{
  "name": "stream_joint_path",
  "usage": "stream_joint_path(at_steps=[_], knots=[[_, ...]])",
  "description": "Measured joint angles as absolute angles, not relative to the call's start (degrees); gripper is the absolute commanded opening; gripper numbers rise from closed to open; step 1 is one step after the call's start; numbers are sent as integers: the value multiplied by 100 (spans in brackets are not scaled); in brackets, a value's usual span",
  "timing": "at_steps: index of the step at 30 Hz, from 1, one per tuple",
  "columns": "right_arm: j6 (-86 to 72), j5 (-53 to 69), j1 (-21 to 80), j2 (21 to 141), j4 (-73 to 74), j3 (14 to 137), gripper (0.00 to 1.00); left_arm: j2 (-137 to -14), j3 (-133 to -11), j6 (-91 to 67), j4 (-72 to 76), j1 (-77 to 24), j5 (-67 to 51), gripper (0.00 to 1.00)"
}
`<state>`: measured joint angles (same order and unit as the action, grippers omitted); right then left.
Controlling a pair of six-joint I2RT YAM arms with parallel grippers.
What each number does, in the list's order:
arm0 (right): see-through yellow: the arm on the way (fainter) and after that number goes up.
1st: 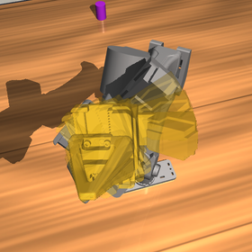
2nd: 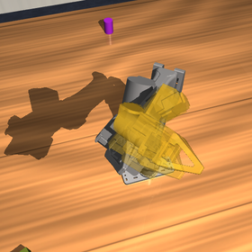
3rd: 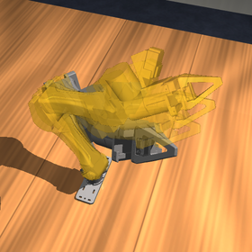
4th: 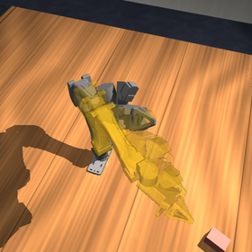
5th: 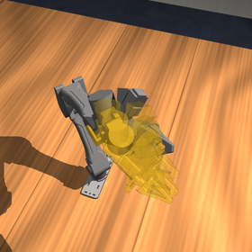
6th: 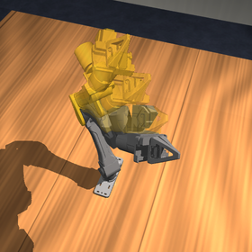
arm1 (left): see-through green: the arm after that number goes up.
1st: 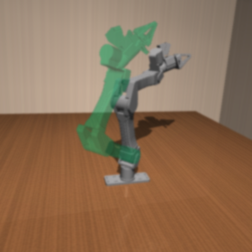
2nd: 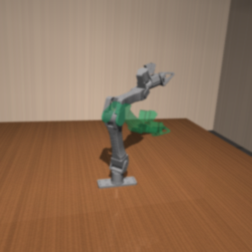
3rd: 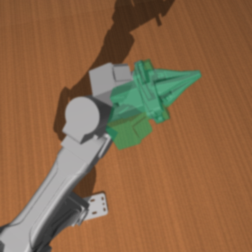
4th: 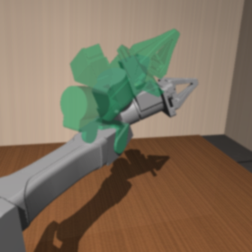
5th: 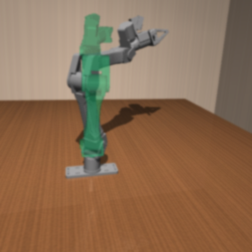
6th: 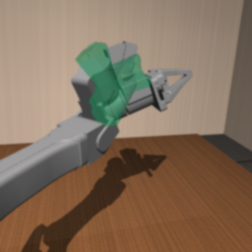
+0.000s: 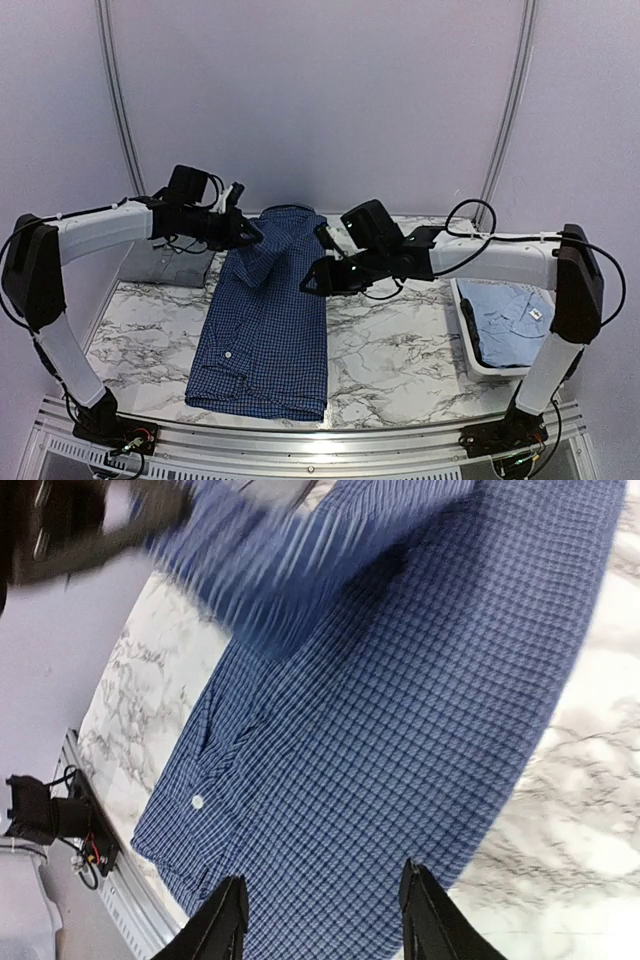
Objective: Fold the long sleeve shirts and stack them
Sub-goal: Fold the sleeve of the rectangle-folded shirt.
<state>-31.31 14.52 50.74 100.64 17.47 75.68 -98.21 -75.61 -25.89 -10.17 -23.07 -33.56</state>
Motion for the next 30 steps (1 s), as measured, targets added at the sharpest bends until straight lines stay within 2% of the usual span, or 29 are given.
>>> stream_joint_path(at_steps=[4, 11, 23, 28, 30], knots=[[-3048, 1181, 4600, 9931, 1669, 7470, 49, -9327, -6788, -2596, -1020, -3061, -3426, 11], [-2847, 1138, 4405, 10106, 1664, 7408, 49, -8943, -5902, -2587, -1111, -3498, -3170, 14], [-2751, 1212, 4397, 10278, 1584, 7336, 50, -8971, -5673, -2534, -1393, -4211, -2687, 16], [-2718, 1210, 4397, 10278, 1546, 7218, 50, -9045, -5684, -2456, -1566, -4303, -2580, 20], [-2714, 1208, 4397, 10278, 1544, 7159, 50, -9076, -5690, -2440, -1599, -4362, -2547, 28]])
